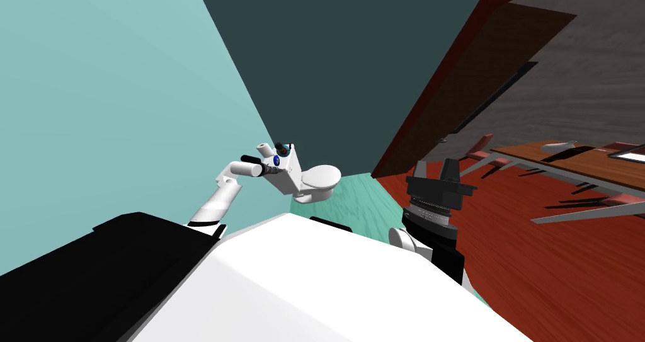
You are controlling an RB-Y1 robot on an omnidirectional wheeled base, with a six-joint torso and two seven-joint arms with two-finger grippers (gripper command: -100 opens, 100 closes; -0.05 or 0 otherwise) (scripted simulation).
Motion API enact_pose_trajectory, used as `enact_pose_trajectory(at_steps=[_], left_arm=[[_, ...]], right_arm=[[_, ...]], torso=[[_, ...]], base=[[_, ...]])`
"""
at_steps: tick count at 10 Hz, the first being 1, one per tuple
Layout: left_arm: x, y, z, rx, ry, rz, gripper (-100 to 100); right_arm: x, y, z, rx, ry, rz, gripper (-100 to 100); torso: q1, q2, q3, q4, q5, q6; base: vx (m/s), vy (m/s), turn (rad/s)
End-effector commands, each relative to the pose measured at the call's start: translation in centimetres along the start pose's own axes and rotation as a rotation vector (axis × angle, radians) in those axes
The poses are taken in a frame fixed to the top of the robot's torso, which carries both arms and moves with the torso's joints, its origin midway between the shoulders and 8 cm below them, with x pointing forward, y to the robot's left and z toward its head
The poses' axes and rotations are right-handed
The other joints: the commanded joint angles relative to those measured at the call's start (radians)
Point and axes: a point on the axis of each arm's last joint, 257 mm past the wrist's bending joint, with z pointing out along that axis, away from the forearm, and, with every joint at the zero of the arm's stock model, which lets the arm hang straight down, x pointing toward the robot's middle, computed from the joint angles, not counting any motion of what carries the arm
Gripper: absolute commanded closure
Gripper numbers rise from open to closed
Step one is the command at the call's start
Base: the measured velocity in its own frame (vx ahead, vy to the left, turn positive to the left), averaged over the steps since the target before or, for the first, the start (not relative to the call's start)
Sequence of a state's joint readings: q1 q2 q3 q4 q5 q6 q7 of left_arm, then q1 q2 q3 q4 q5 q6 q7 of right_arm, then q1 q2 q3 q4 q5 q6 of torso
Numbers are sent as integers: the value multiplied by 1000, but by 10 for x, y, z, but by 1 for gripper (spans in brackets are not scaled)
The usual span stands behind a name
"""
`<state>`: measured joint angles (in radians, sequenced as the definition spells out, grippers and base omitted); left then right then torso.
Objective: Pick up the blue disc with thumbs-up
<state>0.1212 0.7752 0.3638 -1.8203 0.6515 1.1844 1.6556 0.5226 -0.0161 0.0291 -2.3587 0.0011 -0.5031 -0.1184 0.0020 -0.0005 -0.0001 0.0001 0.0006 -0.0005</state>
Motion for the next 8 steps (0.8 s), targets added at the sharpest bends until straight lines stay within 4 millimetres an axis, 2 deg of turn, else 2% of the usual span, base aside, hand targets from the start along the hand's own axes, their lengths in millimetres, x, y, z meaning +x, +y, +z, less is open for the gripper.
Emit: enact_pose_trajectory(at_steps=[1,8], left_arm=[[1,-2,-2,3,-13,-27,-100],[27,-24,-25,44,-82,-175,-100]], right_arm=[[0,0,0,0,0,0,0],[0,0,0,0,0,0,0]], torso=[[0,0,0,0,0,0],[1,-1,-1,0,0,0]], base=[[-6,19,-52],[1,29,-84]])
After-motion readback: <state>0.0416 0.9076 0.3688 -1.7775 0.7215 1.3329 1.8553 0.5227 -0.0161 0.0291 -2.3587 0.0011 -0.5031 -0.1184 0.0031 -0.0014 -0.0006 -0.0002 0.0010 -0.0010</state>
